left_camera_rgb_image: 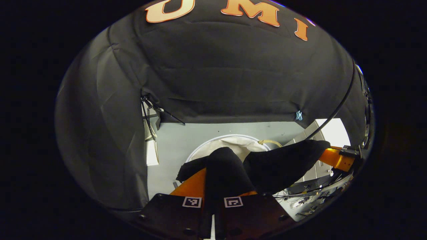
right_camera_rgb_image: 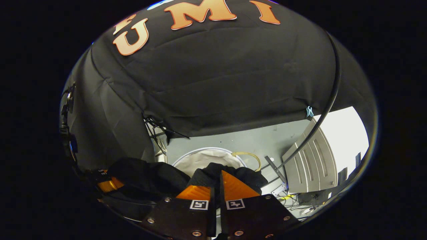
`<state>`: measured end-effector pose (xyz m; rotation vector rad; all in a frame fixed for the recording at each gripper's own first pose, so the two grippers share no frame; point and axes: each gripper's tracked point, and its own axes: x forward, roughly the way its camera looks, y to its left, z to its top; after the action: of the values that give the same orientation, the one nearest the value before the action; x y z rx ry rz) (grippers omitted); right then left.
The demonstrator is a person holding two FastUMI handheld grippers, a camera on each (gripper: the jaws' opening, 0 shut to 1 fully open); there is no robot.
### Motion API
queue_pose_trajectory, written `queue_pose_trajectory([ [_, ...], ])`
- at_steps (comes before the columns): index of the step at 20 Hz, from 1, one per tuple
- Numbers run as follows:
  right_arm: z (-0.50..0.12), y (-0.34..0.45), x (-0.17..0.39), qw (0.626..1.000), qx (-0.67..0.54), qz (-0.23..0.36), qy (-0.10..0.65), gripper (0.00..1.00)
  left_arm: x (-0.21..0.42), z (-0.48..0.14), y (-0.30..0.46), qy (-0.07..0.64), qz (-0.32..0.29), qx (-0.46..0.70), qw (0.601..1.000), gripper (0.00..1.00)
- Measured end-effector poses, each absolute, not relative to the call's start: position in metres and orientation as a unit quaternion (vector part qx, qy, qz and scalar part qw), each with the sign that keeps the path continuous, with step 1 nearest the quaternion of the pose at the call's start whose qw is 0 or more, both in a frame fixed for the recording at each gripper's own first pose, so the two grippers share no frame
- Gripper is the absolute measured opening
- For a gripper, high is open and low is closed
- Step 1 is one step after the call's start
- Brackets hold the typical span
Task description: Grasp the clothes on the hanger with both hands and then place them into the laundry hamper below.
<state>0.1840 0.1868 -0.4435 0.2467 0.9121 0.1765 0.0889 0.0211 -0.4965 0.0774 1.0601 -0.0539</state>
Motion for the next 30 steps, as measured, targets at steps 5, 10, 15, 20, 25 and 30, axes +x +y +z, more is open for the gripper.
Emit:
queue_pose_trajectory([
  [5, -0.459, 0.185, 0.174, 0.876, 0.121, 0.079, 0.460, 0.08, 0.078, -0.513, 0.018, 0.533, -0.027, 0.040, 0.845, 0.18],
  [10, -0.465, 0.188, 0.160, 0.867, 0.122, 0.075, 0.478, 0.12, 0.067, -0.513, 0.011, 0.544, -0.038, 0.031, 0.838, 0.44],
  [15, -0.459, 0.188, 0.153, 0.868, 0.118, 0.075, 0.476, 0.33, 0.060, -0.508, 0.011, 0.542, -0.037, 0.021, 0.839, 0.81],
  [20, -0.443, 0.173, 0.144, 0.872, 0.129, 0.058, 0.469, 0.92, 0.042, -0.489, 0.018, 0.534, -0.030, 0.012, 0.845, 1.00],
  [25, -0.418, 0.155, 0.128, 0.883, 0.131, 0.056, 0.447, 0.95, 0.029, -0.461, 0.026, 0.511, -0.015, 0.021, 0.859, 1.00],
  [30, -0.378, 0.125, 0.106, 0.899, 0.140, 0.042, 0.413, 0.95, 0.016, -0.413, 0.027, 0.469, -0.005, 0.020, 0.883, 1.00],
])
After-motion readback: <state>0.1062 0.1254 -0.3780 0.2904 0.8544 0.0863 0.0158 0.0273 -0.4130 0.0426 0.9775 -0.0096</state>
